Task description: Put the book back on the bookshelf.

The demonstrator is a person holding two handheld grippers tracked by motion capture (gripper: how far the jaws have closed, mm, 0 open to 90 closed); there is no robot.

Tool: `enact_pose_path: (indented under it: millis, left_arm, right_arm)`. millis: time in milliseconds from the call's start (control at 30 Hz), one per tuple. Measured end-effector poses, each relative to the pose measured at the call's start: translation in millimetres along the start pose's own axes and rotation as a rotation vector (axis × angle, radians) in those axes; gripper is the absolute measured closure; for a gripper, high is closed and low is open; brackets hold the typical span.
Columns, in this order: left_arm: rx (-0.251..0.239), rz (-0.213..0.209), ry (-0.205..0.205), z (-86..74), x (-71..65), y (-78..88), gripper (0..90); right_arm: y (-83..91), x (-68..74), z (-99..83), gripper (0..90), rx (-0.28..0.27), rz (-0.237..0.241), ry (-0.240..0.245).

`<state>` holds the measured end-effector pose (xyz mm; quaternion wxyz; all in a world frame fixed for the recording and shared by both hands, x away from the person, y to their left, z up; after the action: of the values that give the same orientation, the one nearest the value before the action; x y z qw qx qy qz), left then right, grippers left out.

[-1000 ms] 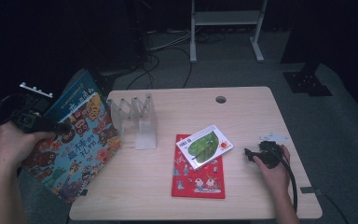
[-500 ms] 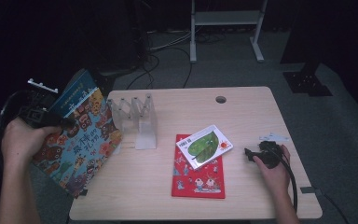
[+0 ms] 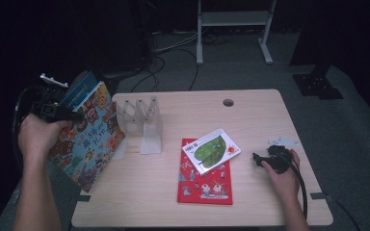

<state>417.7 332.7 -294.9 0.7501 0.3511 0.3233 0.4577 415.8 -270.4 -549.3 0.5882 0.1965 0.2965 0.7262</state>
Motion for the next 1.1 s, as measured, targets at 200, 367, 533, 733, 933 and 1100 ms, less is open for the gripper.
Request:
enact_pose_path:
  millis: [200, 367, 533, 733, 933, 1100]
  left_arm:
    - [0.008, 0.008, 0.006, -3.8, 0.9, -10.1, 80.4]
    - [-0.008, 0.016, 0.014, -4.3, 1.4, -15.2, 80.4]
    - [-0.008, 0.015, 0.012, -6.1, 2.3, -14.5, 80.1]
    - [-0.021, -0.009, 0.005, -4.0, 1.6, -3.8, 78.8]
    - [-0.019, 0.002, -0.005, 0.8, 2.3, 7.4, 79.1]
    - [-0.023, 0.031, -0.028, 4.8, 1.2, 15.4, 79.9]
  right_arm:
    - [0.0, 0.0, 0.0, 22.3, 0.0, 0.0, 0.0]
    - [0.0, 0.0, 0.0, 22.3, 0.0, 0.0, 0.0]
    - [0.0, 0.0, 0.0, 22.3, 0.0, 0.0, 0.0]
    - [0.0, 0.0, -0.1, 22.3, 0.0, 0.0, 0.001]
    - [0.0, 0.0, -0.1, 22.3, 0.0, 0.0, 0.001]
    - [0.1, 0.1, 0.0, 22.3, 0.0, 0.0, 0.0]
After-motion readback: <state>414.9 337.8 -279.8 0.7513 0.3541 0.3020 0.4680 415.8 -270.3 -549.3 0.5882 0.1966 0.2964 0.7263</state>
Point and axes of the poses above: each handheld gripper's, and its own axes: y roughly backward along the jaws, z roughly out of its top, x roughly to its left, the point moved 7 cm from there along -y, roughly forward along the jaws, and after that the axes turned 7 degrees about -z, right-handed, at the moved point
